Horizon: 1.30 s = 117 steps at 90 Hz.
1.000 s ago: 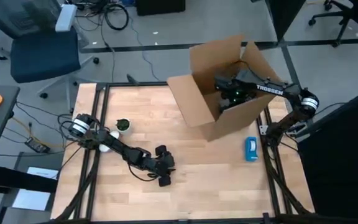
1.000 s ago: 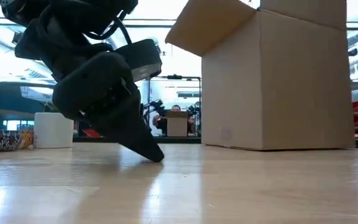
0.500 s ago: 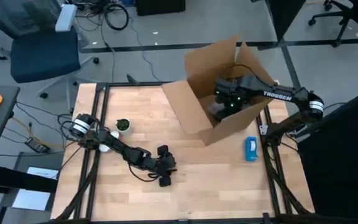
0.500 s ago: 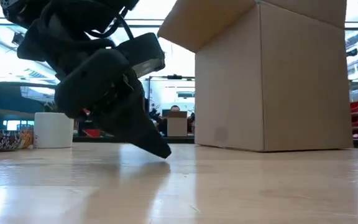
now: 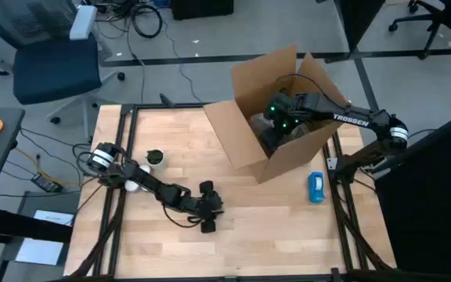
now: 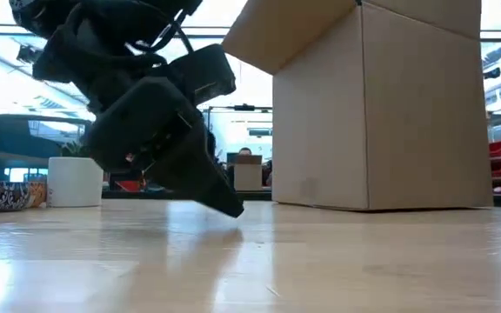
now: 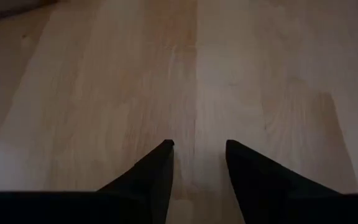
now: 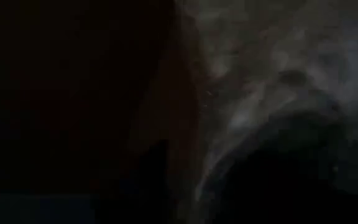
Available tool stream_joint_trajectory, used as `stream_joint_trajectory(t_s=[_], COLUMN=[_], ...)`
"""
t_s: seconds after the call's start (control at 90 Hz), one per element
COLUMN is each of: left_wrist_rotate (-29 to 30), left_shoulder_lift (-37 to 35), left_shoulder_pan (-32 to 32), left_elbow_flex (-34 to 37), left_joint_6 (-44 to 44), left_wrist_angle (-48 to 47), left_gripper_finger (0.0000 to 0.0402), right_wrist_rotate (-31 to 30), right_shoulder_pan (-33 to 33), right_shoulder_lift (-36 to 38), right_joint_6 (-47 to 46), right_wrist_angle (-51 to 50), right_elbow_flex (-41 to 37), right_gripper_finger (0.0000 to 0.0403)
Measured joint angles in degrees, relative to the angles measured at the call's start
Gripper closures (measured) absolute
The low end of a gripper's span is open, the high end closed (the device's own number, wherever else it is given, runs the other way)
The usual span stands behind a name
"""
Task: Wrap mug
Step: Put the wrapped blue mug into the cardboard box, then close the cardboard box
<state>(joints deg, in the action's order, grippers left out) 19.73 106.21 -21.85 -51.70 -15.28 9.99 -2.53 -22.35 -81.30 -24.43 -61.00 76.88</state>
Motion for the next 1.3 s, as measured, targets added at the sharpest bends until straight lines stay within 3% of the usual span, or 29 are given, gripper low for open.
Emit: stream_joint_trajectory(t_s=[0.211, 0.556, 0.678, 0.867, 0.956, 1.089, 1.3], left_wrist_rotate=[3.3, 5.9, 6.0, 6.0, 6.0, 5.9, 6.0], left_shoulder_lift=[-0.1, -0.1, -0.1, -0.1, -0.1, -0.1, -0.2], left_shoulder_pan=[-0.3, -2.3, -2.6, -2.7, -3.0, -3.5, -3.6], left_elbow_flex=[-4.7, -5.2, -5.2, -5.2, -5.2, -5.2, -5.3], left_joint_6=[1.3, 2.2, 2.2, 1.7, 1.7, 1.6, 1.6], left_wrist_angle=[-8.7, -9.3, -9.3, -9.3, -9.6, -9.6, -9.6], left_gripper_finger=[0.0271, 0.0271, 0.0271, 0.0271, 0.0271, 0.0271, 0.0271], right_wrist_rotate=[0.4, 0.3, -4.8, -19.6, -23.5, -24.1, -17.5], right_shoulder_pan=[0.4, 1.2, 0.7, -1.9, -5.0, -9.7, -11.9], right_shoulder_lift=[0.1, 0.1, 0.1, 0.2, 0.3, 0.6, 2.3], right_joint_6=[-1.0, -1.1, -1.3, -1.4, -2.6, -4.5, -4.4], right_wrist_angle=[-1.9, -3.6, -3.6, -10.9, -18.5, -29.7, -28.3], right_elbow_flex=[6.7, 24.8, 31.9, 40.2, 42.2, 42.3, 38.7], right_gripper_finger=[0.0223, 0.0181, 0.0175, 0.0181, 0.0183, 0.0183, 0.019])
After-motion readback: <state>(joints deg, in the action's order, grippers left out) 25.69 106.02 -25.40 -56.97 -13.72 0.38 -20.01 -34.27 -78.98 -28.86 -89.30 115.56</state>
